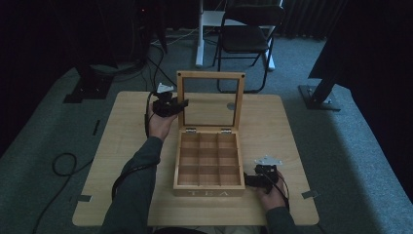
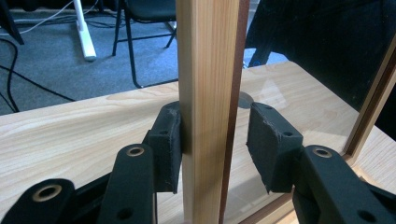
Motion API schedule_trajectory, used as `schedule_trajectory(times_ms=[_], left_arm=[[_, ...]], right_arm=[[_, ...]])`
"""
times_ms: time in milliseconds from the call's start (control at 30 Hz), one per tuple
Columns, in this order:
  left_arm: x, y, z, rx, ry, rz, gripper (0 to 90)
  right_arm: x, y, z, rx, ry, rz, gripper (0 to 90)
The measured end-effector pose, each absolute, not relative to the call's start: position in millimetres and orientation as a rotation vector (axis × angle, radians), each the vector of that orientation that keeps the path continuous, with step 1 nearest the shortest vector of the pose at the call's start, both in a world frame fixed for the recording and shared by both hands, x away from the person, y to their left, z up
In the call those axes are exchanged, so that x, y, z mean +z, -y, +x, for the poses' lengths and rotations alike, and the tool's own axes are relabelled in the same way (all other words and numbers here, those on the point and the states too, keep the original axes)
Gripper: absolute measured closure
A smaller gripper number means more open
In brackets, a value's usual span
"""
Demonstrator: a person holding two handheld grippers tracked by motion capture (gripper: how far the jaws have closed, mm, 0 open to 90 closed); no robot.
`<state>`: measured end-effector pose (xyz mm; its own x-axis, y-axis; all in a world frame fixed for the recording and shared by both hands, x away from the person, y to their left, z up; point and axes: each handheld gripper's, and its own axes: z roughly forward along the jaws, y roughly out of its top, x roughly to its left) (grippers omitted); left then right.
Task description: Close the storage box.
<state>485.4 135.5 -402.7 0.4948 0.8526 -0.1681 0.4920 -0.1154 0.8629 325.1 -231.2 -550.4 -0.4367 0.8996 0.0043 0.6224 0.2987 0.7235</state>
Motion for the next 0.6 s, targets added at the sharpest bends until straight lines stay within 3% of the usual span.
schedule_trajectory(times_ms=[600], left_arm=[[-401.7, -136.9, 462.9, 0.485, -1.106, 1.732, 55.0]], right_arm=[[-550.3, 231.3, 325.0, 0.930, -2.170, 1.361, 12.6]])
